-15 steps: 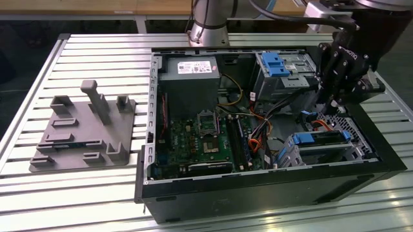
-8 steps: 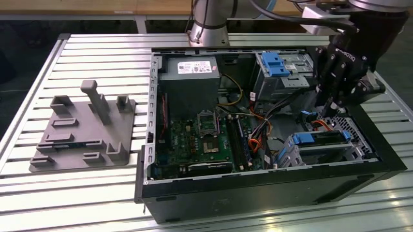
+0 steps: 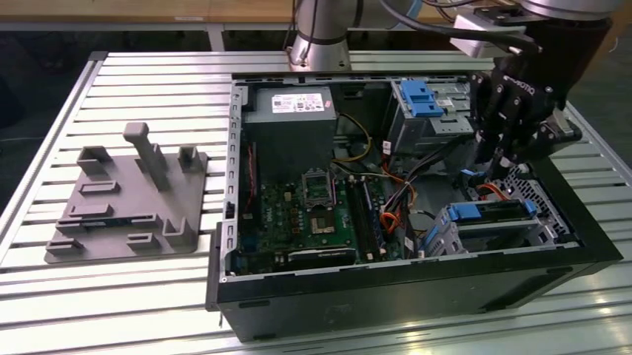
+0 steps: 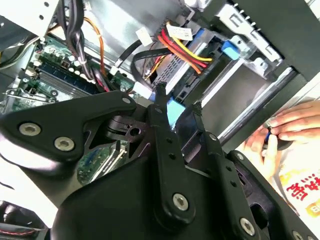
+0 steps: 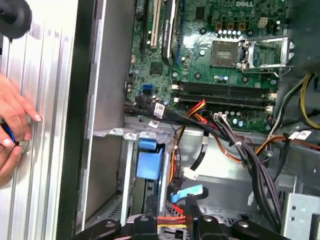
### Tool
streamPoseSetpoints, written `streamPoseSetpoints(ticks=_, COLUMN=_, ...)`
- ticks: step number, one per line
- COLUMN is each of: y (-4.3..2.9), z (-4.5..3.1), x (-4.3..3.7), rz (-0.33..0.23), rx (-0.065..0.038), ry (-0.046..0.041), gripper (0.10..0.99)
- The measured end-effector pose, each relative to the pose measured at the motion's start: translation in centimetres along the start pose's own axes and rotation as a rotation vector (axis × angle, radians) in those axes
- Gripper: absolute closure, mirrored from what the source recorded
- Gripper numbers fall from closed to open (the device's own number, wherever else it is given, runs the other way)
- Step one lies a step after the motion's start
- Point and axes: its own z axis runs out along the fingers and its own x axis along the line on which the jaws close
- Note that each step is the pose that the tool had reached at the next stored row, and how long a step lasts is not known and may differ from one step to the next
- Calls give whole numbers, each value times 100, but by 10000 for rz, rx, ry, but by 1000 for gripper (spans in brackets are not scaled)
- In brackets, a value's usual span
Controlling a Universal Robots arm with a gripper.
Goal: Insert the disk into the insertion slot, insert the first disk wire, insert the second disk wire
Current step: 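Insert the second disk wire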
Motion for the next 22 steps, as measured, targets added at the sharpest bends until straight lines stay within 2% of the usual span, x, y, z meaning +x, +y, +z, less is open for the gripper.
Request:
streamPoseSetpoints(ticks=3, y=52, z=-7, x=-90, rz=-7, rx=-16, ry=152, gripper=729)
streamPoseSetpoints(ticks=4, y=61, z=-7, x=-102, rz=-18, rx=-30, ry=274, gripper=729)
streamPoseSetpoints(ticks=7, y=74, z=-6, x=-111, rz=-153, rx=-61, ry=711, gripper=729)
streamPoseSetpoints(ticks=9, y=78, z=0, x=-117, rz=-281, rx=-57, ry=901, gripper=729)
streamPoseSetpoints(ticks=12, y=85, z=24, x=-141, rz=-412, rx=-41, ry=1012, gripper=729)
streamPoseSetpoints(ticks=16, y=123, z=76, x=-169, rz=-450, rx=30, ry=1058, gripper=729)
streamPoseSetpoints(ticks=17, y=134, z=81, x=-173, rz=-439, rx=82, ry=1080, gripper=729)
streamPoseSetpoints(ticks=20, y=198, z=88, x=-181, rz=-352, rx=474, ry=1146, gripper=729)
streamPoseSetpoints(ticks=21, y=215, z=92, x=-184, rz=-328, rx=584, ry=1165, gripper=729)
streamPoseSetpoints(ticks=22, y=221, z=98, x=-191, rz=-308, rx=650, ry=1175, gripper=729)
